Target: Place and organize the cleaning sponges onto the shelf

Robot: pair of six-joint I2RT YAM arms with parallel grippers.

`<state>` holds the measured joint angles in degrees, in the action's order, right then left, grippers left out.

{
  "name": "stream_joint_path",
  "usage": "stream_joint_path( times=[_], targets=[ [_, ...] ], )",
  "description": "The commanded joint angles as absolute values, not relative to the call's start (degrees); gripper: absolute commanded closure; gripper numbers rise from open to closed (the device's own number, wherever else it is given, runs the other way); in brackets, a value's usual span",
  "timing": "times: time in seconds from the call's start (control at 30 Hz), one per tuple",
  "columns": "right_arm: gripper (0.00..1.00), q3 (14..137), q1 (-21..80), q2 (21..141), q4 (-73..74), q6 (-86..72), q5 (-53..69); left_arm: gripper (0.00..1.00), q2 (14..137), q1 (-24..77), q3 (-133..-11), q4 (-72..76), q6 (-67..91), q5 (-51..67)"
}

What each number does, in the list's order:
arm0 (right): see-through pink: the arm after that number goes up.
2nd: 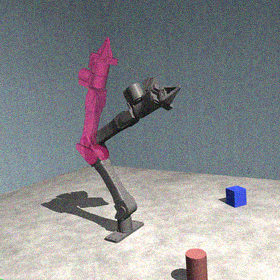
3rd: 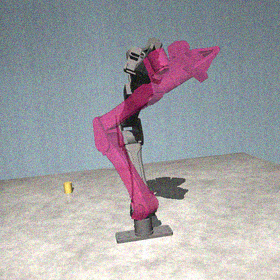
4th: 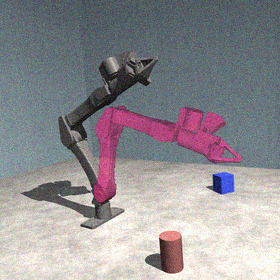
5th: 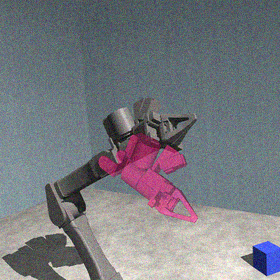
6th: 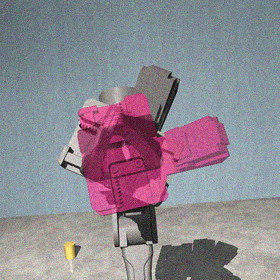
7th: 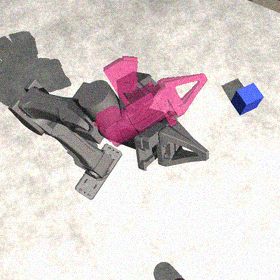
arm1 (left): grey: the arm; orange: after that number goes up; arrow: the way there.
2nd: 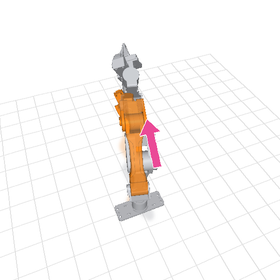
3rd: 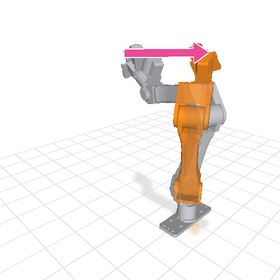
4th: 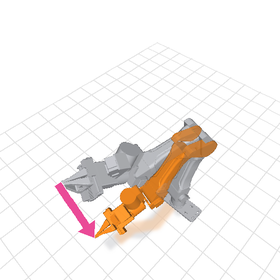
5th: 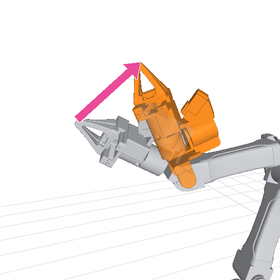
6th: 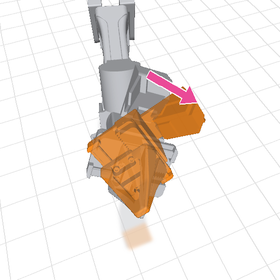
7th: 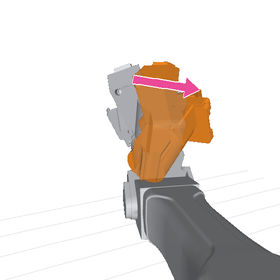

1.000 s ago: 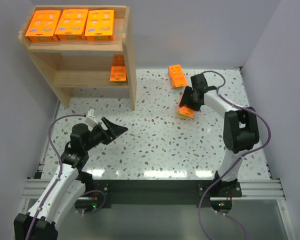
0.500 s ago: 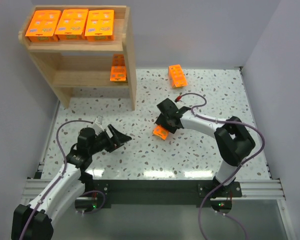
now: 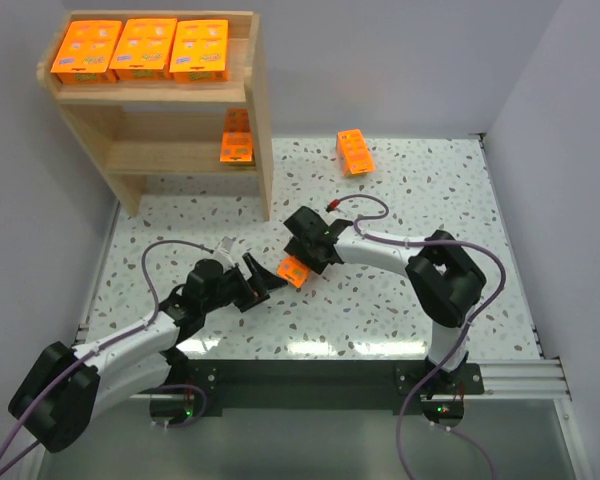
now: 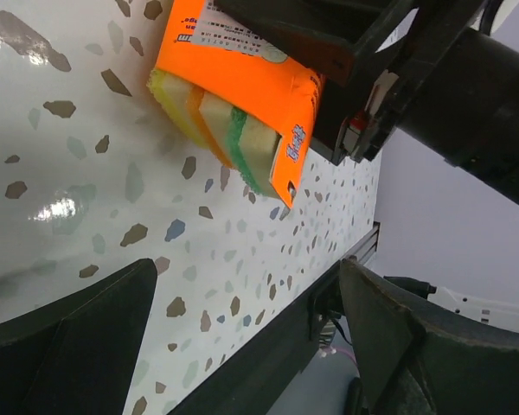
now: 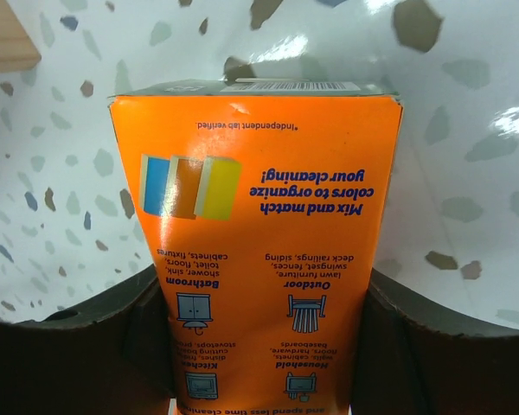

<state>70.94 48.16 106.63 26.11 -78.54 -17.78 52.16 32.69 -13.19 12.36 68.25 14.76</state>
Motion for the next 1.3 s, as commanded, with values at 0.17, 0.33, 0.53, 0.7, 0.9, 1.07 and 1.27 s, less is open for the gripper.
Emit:
stream_joint_path(
  times=[0.17,0.33,0.53,0.7,0.9,1.07,1.27],
  targets=[
    [1.0,71.3,50.8,112.5,29.9,-78.1,-3.0,0.11,57.6,34.2,-14.2,27.6,70.3,7.9],
    [1.0,70.3,51.4,112.6,29.4,-77.7,-2.2,0.27,59.7,34.3,-14.2,31.5,70.1,9.0],
    [1.0,71.1,51.7,113.1,29.5,-77.0,-1.7,0.46,62.8,34.3,-14.6,31.6,69.5,11.0],
    [1.0,71.5,51.9,113.3,28.9,-76.5,-1.0,0.55,62.5,34.4,-14.1,31.9,69.7,10.6],
    [1.0,70.9,51.9,112.5,28.8,-74.4,-0.8,0.84,64.6,34.5,-14.3,34.0,69.7,12.5],
    [0.73,70.1,51.9,110.0,28.7,-72.4,-0.1,1.0,61.4,34.4,-13.2,32.4,69.8,13.3],
    [0.33,68.9,50.2,104.5,32.0,-70.1,-0.1,1.0,49.7,34.4,-10.6,23.1,69.3,13.2]
  ],
)
